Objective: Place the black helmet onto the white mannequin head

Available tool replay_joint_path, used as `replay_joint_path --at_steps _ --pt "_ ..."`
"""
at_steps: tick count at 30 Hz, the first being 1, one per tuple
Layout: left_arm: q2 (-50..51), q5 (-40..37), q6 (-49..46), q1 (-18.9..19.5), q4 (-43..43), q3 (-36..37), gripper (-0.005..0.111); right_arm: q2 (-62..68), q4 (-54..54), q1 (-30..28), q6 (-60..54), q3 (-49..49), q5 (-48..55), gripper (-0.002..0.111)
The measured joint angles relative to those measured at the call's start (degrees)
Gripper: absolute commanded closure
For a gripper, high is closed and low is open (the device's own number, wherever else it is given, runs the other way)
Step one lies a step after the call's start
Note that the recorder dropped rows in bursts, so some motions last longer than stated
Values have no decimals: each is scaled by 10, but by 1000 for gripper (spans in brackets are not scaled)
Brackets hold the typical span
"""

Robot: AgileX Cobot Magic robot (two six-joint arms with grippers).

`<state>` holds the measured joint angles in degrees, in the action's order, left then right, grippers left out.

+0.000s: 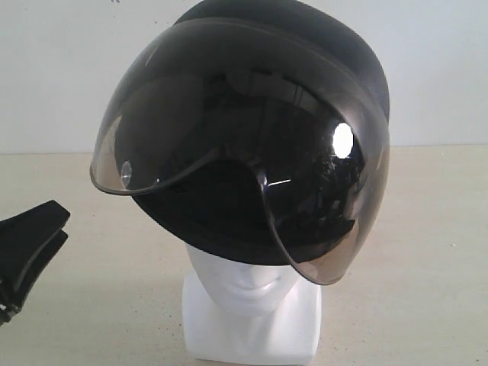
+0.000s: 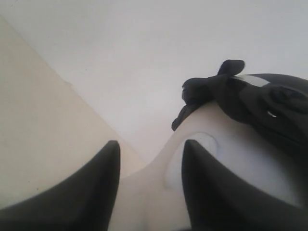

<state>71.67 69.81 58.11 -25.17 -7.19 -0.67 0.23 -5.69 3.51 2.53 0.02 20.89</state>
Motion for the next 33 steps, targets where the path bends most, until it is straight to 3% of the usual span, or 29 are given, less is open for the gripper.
replay_joint_path --at_steps 7,16,21,33 --pt "-123 -21 -79 0 54 3 67 0 0 0 0 0 0 108" --pt "-215 -238 -94 0 169 4 67 0 0 0 0 0 0 108" --pt "-245 -335 -48 0 245 5 67 0 0 0 0 0 0 108" --pt "-281 -411 110 0 491 5 67 0 0 0 0 0 0 108"
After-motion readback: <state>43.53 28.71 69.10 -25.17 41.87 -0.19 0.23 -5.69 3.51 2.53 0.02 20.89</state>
